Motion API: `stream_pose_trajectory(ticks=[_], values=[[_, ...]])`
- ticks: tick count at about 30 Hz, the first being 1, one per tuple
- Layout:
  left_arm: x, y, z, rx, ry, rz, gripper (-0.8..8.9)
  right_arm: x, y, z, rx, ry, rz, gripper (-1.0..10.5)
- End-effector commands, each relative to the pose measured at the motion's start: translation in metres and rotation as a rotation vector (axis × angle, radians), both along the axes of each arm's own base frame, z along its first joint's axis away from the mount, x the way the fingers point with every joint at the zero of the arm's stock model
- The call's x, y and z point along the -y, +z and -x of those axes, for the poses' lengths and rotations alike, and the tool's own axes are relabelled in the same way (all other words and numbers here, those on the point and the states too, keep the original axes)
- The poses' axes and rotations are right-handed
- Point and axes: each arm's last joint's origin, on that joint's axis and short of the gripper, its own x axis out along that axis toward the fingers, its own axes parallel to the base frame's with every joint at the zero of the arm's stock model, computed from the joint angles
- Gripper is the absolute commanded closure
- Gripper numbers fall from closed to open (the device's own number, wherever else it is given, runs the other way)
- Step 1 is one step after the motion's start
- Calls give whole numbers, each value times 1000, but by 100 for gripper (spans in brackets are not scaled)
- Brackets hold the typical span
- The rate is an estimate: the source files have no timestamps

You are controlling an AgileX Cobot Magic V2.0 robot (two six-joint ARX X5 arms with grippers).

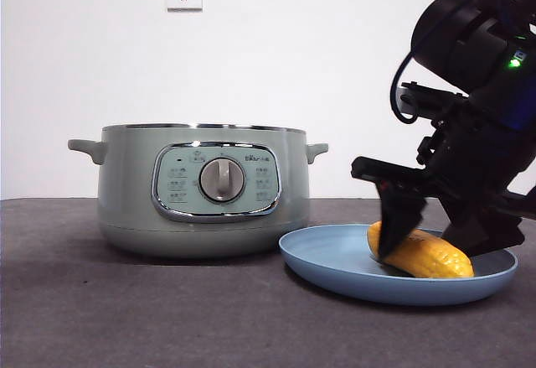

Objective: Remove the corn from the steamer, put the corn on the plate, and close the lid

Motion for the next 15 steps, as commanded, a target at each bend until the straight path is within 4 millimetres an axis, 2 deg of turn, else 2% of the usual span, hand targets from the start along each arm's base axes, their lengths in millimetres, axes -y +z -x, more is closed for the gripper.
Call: stream_pose_trajectory(ticks=[1, 6, 15], values=[[7, 6, -14, 44, -22, 37, 820, 2, 8, 5, 5, 5, -26, 375], [23, 3, -51, 33, -25, 34, 820, 9, 39, 19, 65, 15, -58, 375], [54, -20, -125, 12, -27, 20, 820, 40, 104, 74, 219, 29, -134, 379]])
